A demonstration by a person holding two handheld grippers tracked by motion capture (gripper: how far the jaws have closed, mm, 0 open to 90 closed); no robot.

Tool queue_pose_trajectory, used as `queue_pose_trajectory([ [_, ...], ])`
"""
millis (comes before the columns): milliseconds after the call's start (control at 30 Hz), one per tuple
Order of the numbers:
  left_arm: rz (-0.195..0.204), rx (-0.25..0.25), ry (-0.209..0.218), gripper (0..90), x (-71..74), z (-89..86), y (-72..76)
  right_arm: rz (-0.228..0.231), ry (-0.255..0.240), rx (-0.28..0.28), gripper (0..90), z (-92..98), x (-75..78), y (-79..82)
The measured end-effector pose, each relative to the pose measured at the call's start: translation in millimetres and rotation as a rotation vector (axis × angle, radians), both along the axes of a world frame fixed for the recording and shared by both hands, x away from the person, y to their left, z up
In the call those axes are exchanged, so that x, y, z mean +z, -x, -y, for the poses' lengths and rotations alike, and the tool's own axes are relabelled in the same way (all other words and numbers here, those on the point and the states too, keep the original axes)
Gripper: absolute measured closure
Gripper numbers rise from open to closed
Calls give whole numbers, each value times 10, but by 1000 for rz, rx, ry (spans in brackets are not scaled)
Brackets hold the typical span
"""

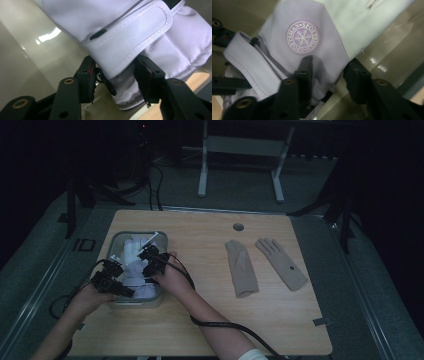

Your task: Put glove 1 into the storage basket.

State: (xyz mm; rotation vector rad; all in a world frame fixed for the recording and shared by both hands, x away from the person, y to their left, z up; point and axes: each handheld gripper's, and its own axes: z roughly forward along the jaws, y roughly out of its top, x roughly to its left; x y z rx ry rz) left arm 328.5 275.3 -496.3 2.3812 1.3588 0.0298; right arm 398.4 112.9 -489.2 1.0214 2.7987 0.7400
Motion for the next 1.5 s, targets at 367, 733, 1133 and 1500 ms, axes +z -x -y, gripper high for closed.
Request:
queue_pose_trajectory([
  [367, 164, 80, 14, 434, 272, -54, 172, 69, -74, -5, 284, 149, 255, -37],
  [733, 300, 75, 170, 409, 459, 261, 281, 128, -134, 61, 151, 370, 481, 19],
  [1133, 375, 16, 274, 418, 478, 678, 299, 177, -164, 37, 141, 846, 642, 14],
  [1500, 412, -35, 345, 420, 496, 1051, 329, 209, -152, 28, 139, 1399, 642, 55],
])
